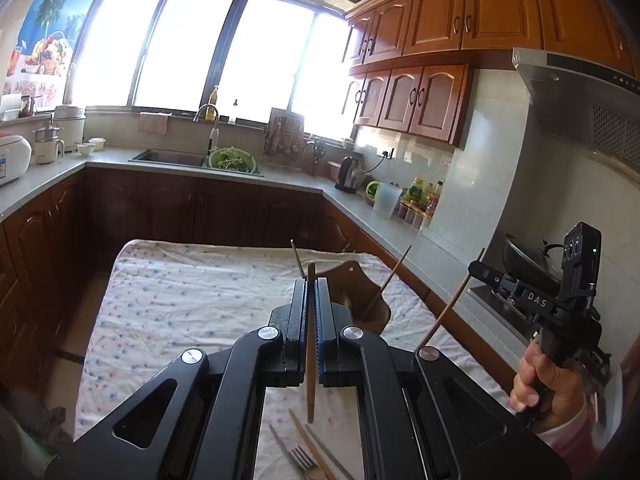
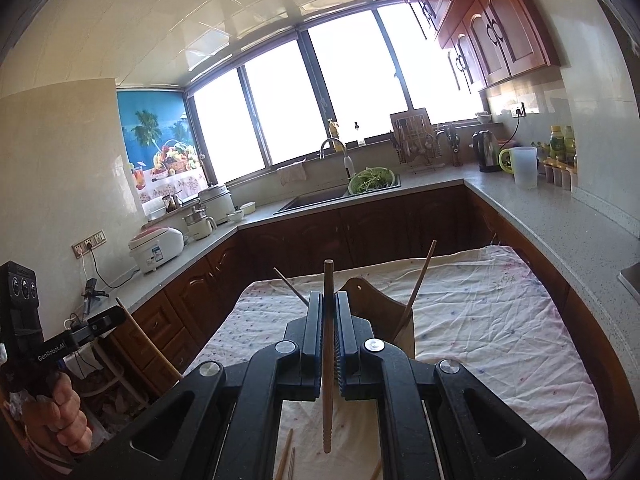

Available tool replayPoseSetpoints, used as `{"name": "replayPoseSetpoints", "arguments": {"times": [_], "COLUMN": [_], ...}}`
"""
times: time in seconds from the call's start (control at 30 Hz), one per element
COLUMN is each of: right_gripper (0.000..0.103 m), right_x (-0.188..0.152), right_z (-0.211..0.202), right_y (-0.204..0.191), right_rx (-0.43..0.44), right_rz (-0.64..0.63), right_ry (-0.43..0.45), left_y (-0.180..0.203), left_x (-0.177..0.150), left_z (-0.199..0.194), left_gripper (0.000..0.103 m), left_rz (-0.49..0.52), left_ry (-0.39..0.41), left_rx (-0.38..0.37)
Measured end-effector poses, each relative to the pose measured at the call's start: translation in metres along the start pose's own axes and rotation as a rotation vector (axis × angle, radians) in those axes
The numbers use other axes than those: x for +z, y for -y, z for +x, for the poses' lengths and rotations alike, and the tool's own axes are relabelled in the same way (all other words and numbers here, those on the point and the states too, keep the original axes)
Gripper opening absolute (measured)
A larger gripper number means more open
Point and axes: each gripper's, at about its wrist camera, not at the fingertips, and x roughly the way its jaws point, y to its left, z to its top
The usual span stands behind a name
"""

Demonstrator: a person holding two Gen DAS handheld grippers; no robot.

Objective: Organize utensils

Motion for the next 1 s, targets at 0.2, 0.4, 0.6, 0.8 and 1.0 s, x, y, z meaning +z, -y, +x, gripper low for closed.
{"name": "replayPoseSetpoints", "arguments": {"times": [0.2,0.4,0.6,0.8,1.0], "right_gripper": [0.005,0.005,0.005,0.005,0.005], "right_x": [0.027,0.05,0.042,0.031,0.018], "right_z": [0.005,0.02,0.018,0.01,0.0], "right_y": [0.013,0.027,0.031,0.036,0.041], "right_rx": [-0.029,-0.039,-0.041,-0.032,-0.017], "right_rz": [0.022,0.045,0.042,0.065,0.092], "right_ry": [0.067,0.095,0.094,0.079,0.055], "left_y": [0.01,0.018,0.005,-0.017,-0.033], "left_x": [0.038,0.067,0.049,0.008,-0.032], "left_z": [0.011,0.035,0.06,0.086,0.114], "left_gripper": [0.0,0.0,0.0,0.0,0.0], "left_rz": [0.025,0.044,0.031,-0.029,-0.087], "left_ry": [0.083,0.115,0.037,-0.094,-0.231], "left_rx": [-0.022,-0.039,-0.019,0.001,0.03]}}
